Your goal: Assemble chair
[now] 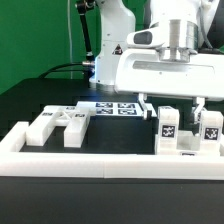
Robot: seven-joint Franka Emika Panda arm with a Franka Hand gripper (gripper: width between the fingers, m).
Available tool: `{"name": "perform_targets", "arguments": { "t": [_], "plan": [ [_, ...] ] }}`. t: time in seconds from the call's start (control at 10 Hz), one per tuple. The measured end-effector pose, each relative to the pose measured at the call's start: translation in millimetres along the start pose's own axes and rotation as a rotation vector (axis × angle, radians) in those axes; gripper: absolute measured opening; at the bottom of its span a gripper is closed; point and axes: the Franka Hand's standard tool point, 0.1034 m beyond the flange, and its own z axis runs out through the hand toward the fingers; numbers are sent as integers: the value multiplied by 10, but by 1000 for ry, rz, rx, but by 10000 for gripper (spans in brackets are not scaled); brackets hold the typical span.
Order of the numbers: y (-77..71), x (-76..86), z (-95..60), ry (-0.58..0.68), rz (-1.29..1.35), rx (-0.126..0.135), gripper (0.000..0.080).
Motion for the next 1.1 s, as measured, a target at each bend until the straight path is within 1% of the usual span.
{"name": "perform_targets", "arguments": {
  "t": [0.5,0.8,1.1],
  "plan": [
    [6,-13,19,-4,3,-1,649],
    [53,-69,123,-18,1,-10,649],
    [15,-147,222,-33,-5,-11,649]
  ]
}}
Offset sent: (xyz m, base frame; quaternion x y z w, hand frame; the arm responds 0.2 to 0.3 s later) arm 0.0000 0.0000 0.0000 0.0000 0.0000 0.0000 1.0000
